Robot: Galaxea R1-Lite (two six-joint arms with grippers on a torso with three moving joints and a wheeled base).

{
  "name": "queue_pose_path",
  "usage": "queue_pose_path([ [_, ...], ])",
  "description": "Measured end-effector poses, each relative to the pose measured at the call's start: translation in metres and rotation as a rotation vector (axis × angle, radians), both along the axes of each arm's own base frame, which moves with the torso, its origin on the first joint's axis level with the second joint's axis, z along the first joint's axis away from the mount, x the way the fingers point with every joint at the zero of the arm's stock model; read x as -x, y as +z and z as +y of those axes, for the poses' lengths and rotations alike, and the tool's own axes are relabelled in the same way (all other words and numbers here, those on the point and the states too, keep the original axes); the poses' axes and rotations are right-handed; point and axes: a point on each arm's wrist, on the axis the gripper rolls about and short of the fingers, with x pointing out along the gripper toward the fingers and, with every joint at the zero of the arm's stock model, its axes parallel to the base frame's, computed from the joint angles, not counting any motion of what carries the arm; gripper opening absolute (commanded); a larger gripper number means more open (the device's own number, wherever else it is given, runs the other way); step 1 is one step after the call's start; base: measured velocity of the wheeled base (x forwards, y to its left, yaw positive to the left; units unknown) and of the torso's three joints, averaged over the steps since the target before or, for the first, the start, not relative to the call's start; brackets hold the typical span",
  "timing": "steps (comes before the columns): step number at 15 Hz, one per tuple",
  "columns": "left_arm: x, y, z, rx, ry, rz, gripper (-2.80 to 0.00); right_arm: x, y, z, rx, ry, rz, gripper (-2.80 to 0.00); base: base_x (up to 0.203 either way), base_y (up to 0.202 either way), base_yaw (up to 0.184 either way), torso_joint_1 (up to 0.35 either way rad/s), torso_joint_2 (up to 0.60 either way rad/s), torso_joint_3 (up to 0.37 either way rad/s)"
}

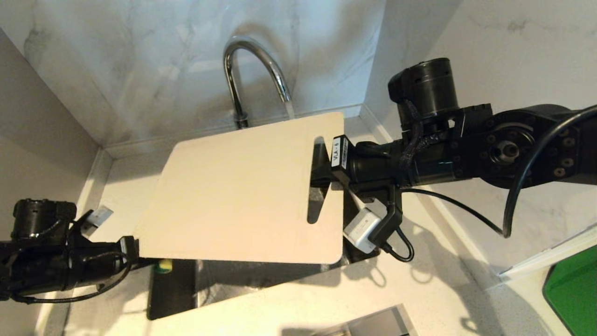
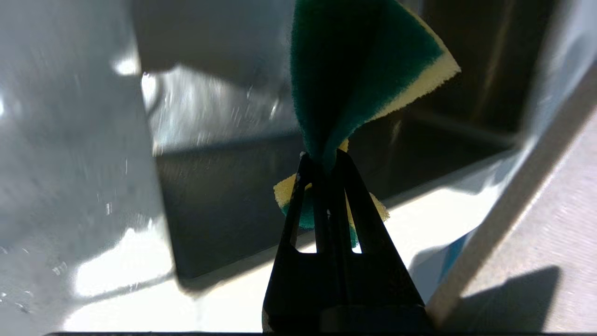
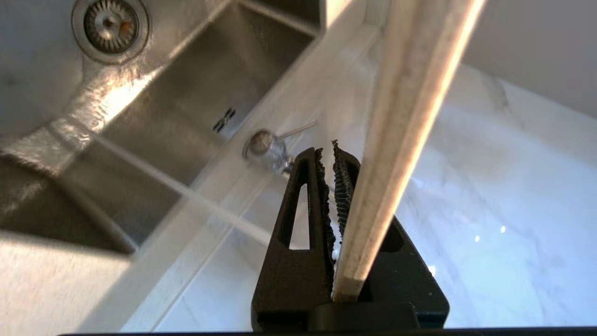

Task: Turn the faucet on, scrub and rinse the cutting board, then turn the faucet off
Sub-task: Scrub the cutting board underwater

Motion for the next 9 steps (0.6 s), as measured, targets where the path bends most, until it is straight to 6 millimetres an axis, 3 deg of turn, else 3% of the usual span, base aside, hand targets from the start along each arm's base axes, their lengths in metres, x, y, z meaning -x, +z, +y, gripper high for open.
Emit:
queue_pose_path([
  [4, 0.008, 0.038, -0.001, 0.012, -0.004, -0.092, -2.8, 0.002, 0.002, -0.001, 0.0, 0.001, 0.0, -2.8, 0.0, 0.0, 0.0, 0.0, 0.0, 0.0],
  [9, 0.018, 0.049, 0.003, 0.017, 0.0, -0.133, -2.8, 0.001, -0.002, -0.003, 0.007, -0.004, 0.008, -2.8, 0.0, 0.0, 0.0, 0.0, 0.0, 0.0],
])
